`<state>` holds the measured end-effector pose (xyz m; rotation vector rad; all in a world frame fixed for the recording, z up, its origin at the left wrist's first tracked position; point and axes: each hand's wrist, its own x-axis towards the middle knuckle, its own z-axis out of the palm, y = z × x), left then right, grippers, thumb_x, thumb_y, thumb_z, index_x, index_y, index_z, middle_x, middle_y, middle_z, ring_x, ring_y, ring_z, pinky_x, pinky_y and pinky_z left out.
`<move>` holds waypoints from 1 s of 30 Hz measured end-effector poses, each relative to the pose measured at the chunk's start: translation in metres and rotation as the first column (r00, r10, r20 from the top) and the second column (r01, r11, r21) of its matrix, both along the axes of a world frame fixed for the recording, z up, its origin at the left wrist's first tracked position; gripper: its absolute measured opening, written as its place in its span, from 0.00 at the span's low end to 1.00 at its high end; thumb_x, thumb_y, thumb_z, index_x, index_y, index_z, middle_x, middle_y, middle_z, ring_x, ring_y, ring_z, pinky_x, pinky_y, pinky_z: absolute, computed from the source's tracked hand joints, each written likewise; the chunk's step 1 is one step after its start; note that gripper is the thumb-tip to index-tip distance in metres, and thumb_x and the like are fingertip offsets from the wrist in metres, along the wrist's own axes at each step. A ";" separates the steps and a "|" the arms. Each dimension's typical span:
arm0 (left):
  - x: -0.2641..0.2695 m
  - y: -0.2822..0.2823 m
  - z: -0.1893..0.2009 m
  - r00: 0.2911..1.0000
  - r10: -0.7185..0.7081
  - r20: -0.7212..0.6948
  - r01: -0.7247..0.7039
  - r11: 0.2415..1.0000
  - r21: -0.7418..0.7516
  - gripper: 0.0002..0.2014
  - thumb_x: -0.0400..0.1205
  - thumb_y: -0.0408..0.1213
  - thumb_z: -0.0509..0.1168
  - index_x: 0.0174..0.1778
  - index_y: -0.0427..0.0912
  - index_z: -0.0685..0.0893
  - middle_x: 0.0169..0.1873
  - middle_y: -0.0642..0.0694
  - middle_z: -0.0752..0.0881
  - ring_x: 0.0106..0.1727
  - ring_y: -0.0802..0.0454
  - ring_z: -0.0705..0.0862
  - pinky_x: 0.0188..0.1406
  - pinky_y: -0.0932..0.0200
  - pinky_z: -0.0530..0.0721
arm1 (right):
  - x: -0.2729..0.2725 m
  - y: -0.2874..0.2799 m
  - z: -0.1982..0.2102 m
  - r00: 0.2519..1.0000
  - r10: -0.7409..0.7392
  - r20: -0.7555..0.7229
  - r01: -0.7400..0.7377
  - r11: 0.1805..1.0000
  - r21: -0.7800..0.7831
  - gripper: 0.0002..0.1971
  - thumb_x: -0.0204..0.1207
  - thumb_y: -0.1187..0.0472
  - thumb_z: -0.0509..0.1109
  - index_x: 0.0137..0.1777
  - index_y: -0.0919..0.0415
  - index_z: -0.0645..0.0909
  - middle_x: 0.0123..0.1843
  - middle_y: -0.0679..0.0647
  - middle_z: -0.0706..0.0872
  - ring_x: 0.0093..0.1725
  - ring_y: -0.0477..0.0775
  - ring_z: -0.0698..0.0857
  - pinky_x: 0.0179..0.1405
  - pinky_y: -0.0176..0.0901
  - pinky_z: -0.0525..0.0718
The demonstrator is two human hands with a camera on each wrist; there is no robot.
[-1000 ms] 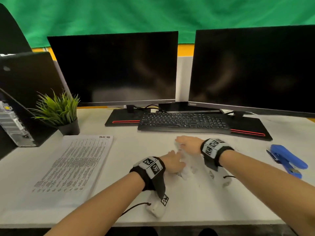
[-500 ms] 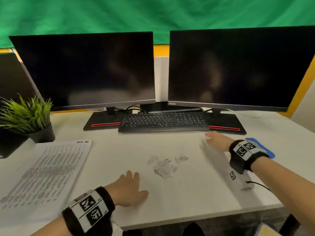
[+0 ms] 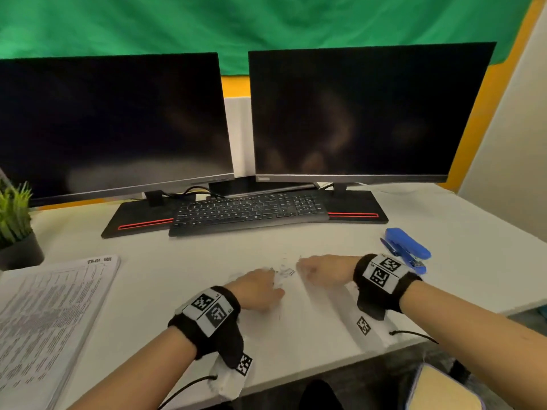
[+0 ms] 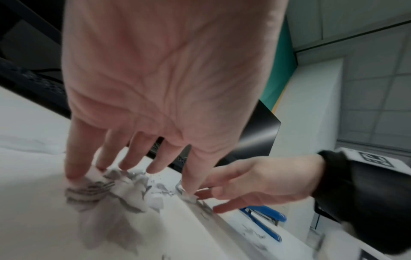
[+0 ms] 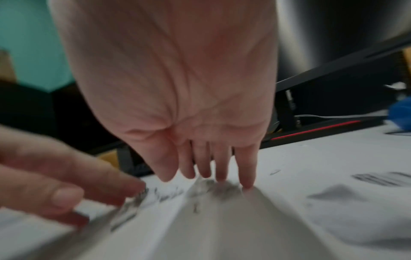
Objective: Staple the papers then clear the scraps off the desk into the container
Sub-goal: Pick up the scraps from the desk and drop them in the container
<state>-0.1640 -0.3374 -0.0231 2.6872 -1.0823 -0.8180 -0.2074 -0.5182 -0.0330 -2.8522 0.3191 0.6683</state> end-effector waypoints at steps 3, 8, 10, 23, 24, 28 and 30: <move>0.005 0.001 0.005 1.000 -0.005 -0.001 0.005 0.997 -0.080 0.24 0.87 0.45 0.52 0.77 0.37 0.67 0.77 0.41 0.71 0.75 0.43 0.72 0.70 0.53 0.71 | -0.004 -0.023 0.011 0.975 -0.166 0.148 0.158 0.985 0.064 0.25 0.85 0.62 0.51 0.82 0.58 0.57 0.85 0.55 0.56 0.84 0.55 0.55 0.81 0.44 0.49; 0.011 0.040 0.005 0.996 0.044 0.077 -0.034 0.991 -0.131 0.29 0.87 0.50 0.52 0.84 0.48 0.57 0.83 0.48 0.59 0.84 0.49 0.59 0.81 0.56 0.58 | 0.060 -0.194 -0.070 0.977 -0.185 0.104 0.200 0.968 -0.150 0.39 0.69 0.30 0.64 0.75 0.22 0.45 0.84 0.48 0.60 0.80 0.58 0.63 0.80 0.67 0.60; 0.013 0.061 0.000 0.989 0.088 0.115 -0.078 0.993 -0.087 0.30 0.87 0.51 0.51 0.85 0.47 0.52 0.85 0.48 0.54 0.85 0.50 0.55 0.82 0.57 0.54 | 0.076 -0.221 -0.086 0.990 -0.130 0.049 0.138 0.968 -0.211 0.32 0.75 0.33 0.60 0.77 0.31 0.53 0.81 0.45 0.63 0.80 0.57 0.65 0.81 0.63 0.60; 0.021 0.061 -0.041 0.944 0.313 0.100 -0.328 0.915 0.236 0.45 0.81 0.67 0.40 0.83 0.36 0.36 0.83 0.33 0.34 0.84 0.34 0.37 0.84 0.39 0.43 | -0.027 -0.007 0.004 0.997 -0.079 0.015 0.078 0.994 0.081 0.27 0.86 0.58 0.49 0.82 0.67 0.52 0.85 0.62 0.52 0.84 0.59 0.54 0.81 0.45 0.51; 0.019 0.051 -0.041 0.948 0.309 0.080 -0.319 0.921 0.222 0.45 0.81 0.68 0.40 0.83 0.37 0.36 0.83 0.33 0.34 0.84 0.33 0.37 0.84 0.39 0.42 | -0.037 -0.013 0.009 0.994 -0.097 0.053 0.092 0.991 0.095 0.28 0.86 0.57 0.50 0.83 0.62 0.49 0.86 0.58 0.48 0.85 0.55 0.51 0.81 0.42 0.47; 0.009 0.010 -0.040 0.954 0.298 0.028 -0.299 0.943 0.143 0.45 0.81 0.67 0.43 0.84 0.37 0.38 0.83 0.33 0.36 0.84 0.33 0.36 0.83 0.43 0.40 | -0.078 -0.048 0.017 0.968 -0.246 0.047 0.240 0.966 0.100 0.27 0.86 0.57 0.50 0.84 0.56 0.48 0.86 0.53 0.48 0.85 0.53 0.51 0.83 0.45 0.46; 0.005 -0.006 -0.036 0.965 0.263 0.015 -0.263 0.957 0.120 0.43 0.83 0.65 0.43 0.84 0.38 0.39 0.83 0.34 0.36 0.84 0.36 0.35 0.83 0.43 0.39 | -0.098 -0.052 0.015 0.947 -0.321 0.031 0.318 0.945 0.077 0.27 0.86 0.55 0.49 0.83 0.59 0.49 0.86 0.55 0.51 0.85 0.56 0.54 0.82 0.46 0.50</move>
